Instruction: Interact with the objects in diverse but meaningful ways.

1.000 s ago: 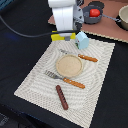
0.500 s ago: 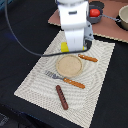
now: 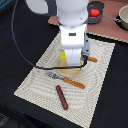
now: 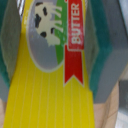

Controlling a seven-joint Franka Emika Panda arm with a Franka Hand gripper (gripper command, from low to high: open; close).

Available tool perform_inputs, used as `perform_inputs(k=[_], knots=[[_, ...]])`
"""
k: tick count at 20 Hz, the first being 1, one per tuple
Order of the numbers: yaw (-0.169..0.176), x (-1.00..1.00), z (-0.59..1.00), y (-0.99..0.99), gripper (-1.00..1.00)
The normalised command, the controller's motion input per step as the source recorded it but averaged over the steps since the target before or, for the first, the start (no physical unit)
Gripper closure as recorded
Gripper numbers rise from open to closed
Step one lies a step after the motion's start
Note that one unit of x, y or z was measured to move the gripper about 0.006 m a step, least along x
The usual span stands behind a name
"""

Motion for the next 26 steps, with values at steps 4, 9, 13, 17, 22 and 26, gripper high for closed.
perform_inputs(k=[4, 9, 13, 17, 22, 26], knots=[[-0.027, 0.49, -0.07, 0.00, -1.00], [-0.031, 0.48, -0.02, 0.00, -1.00], [-0.039, 0.48, 0.43, 0.00, -1.00], [-0.081, 0.22, 0.98, -0.06, -1.00], [-0.111, 0.19, 1.00, -0.22, -1.00], [-0.147, 0.18, 0.24, -0.55, -1.00]])
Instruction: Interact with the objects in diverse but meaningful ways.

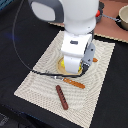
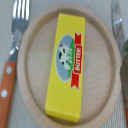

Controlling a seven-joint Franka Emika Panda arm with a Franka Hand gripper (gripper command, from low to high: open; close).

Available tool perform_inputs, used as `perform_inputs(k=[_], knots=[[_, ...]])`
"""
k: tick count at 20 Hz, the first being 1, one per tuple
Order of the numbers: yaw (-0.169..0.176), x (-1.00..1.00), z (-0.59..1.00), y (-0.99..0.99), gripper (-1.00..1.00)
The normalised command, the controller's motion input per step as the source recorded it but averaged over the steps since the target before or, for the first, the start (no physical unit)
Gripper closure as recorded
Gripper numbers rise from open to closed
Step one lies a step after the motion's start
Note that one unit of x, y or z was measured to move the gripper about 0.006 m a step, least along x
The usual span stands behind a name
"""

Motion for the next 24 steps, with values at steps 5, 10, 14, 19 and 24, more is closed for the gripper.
perform_inputs(k=[5, 10, 14, 19, 24], knots=[[-0.084, 0.01, 0.00, -0.75, -1.00], [-0.081, -0.01, -0.12, -0.74, -1.00], [-0.090, -0.02, -0.18, -0.66, -1.00], [-0.137, 0.37, -0.17, -0.33, -1.00], [-0.117, 0.49, -0.24, -0.09, -1.00]])
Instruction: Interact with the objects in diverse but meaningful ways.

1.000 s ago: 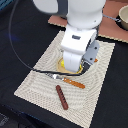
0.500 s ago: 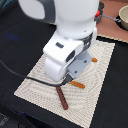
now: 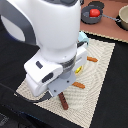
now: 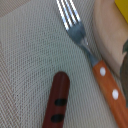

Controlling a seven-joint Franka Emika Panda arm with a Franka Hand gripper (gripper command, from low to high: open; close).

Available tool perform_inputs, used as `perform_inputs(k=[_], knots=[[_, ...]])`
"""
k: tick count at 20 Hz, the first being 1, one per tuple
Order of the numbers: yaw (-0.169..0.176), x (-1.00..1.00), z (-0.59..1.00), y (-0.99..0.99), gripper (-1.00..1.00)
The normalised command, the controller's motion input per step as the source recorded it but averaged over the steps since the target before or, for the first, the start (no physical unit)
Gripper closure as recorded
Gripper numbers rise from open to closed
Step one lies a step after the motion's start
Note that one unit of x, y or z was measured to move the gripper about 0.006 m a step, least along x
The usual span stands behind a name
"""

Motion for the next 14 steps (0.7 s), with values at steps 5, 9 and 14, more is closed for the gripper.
perform_inputs(k=[5, 9, 14], knots=[[-0.089, 0.54, -0.21, 0.00, -1.00], [-0.014, 0.10, -0.31, -0.06, -1.00], [0.000, -0.08, -0.30, -0.11, -1.00]])
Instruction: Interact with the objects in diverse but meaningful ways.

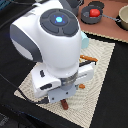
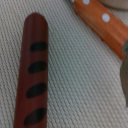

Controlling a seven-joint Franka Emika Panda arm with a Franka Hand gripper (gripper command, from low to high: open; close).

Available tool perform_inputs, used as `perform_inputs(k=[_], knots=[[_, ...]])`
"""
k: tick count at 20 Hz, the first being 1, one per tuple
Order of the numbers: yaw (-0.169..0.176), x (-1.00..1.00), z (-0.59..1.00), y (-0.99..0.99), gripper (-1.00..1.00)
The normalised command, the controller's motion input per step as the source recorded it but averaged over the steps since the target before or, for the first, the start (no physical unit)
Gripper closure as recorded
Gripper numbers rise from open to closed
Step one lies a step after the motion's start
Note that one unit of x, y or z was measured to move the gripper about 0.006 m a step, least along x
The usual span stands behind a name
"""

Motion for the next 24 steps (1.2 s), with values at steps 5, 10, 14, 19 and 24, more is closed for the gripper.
perform_inputs(k=[5, 10, 14, 19, 24], knots=[[0.000, -0.04, -0.19, -0.12, 1.00], [0.000, 0.00, -0.12, -0.13, 1.00], [0.000, 0.00, -0.12, -0.12, 1.00], [0.000, 0.07, -0.13, -0.05, 1.00], [-0.030, 0.05, 0.76, 0.02, 1.00]])
